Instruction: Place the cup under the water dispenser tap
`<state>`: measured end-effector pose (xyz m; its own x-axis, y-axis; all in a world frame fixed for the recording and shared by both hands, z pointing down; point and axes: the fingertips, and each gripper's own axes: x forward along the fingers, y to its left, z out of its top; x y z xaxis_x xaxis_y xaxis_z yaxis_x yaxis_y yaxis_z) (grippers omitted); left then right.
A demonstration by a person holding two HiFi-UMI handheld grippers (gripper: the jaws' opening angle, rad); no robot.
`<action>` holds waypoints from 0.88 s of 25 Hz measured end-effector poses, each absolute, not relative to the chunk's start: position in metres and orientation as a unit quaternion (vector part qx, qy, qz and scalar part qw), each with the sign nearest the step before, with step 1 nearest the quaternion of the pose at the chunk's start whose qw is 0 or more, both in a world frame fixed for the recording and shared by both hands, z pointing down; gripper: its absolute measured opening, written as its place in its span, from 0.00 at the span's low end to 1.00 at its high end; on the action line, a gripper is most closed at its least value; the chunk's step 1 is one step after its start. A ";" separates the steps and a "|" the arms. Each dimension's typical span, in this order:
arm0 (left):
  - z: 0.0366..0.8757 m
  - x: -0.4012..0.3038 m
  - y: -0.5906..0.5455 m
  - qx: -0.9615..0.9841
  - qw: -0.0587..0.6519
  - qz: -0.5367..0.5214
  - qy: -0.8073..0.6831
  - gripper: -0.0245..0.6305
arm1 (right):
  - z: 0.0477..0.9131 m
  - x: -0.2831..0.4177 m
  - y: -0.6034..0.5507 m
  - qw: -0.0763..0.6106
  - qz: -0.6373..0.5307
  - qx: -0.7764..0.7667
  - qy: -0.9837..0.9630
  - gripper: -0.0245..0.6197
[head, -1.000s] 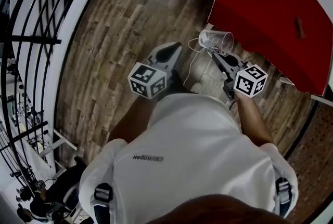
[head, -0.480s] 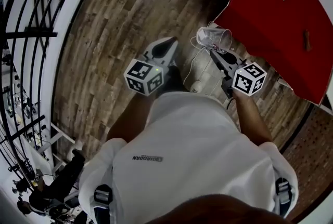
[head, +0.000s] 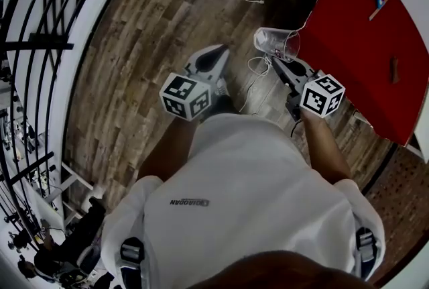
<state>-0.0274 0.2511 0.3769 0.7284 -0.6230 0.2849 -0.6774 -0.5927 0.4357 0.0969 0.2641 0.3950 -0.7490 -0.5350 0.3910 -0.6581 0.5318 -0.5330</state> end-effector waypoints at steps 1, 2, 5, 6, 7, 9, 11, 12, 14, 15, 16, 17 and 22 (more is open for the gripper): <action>0.376 -0.032 0.247 0.892 0.265 0.051 -0.363 0.03 | 0.392 0.092 0.259 0.091 0.339 0.344 -0.871 0.11; 0.375 -0.036 0.242 0.894 0.263 0.051 -0.360 0.03 | 0.390 0.088 0.254 0.092 0.335 0.346 -0.872 0.11; 0.369 -0.049 0.230 0.898 0.256 0.051 -0.354 0.03 | 0.382 0.075 0.244 0.097 0.325 0.350 -0.873 0.11; 0.367 -0.054 0.226 0.899 0.253 0.051 -0.353 0.03 | 0.381 0.071 0.242 0.098 0.323 0.351 -0.873 0.11; 0.365 -0.059 0.223 0.900 0.250 0.049 -0.353 0.03 | 0.380 0.067 0.239 0.099 0.322 0.352 -0.873 0.11; 0.362 -0.067 0.214 0.902 0.243 0.046 -0.353 0.03 | 0.379 0.060 0.232 0.098 0.321 0.354 -0.873 0.11; 0.360 -0.074 0.207 0.905 0.236 0.047 -0.351 0.03 | 0.378 0.054 0.224 0.093 0.321 0.358 -0.872 0.11; 0.360 -0.077 0.204 0.906 0.234 0.048 -0.350 0.03 | 0.377 0.051 0.219 0.090 0.321 0.359 -0.872 0.11; 0.359 -0.083 0.201 0.906 0.232 0.048 -0.350 0.03 | 0.375 0.044 0.213 0.087 0.320 0.361 -0.872 0.11; 0.358 -0.086 0.200 0.906 0.231 0.046 -0.351 0.03 | 0.374 0.041 0.212 0.087 0.319 0.360 -0.872 0.11; 0.356 -0.088 0.200 0.906 0.231 0.043 -0.352 0.03 | 0.374 0.038 0.211 0.089 0.317 0.358 -0.874 0.11; 0.355 -0.091 0.200 0.906 0.230 0.040 -0.353 0.03 | 0.373 0.036 0.210 0.092 0.315 0.357 -0.875 0.11; 0.356 -0.107 0.194 0.899 0.232 0.025 -0.370 0.03 | 0.376 0.024 0.201 0.110 0.309 0.348 -0.878 0.11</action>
<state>-0.1068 0.1935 0.3557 0.7257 -0.6532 0.2163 -0.6762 -0.6190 0.3995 0.0236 0.2012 0.3755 -0.7332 -0.5440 0.4080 -0.6796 0.5667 -0.4658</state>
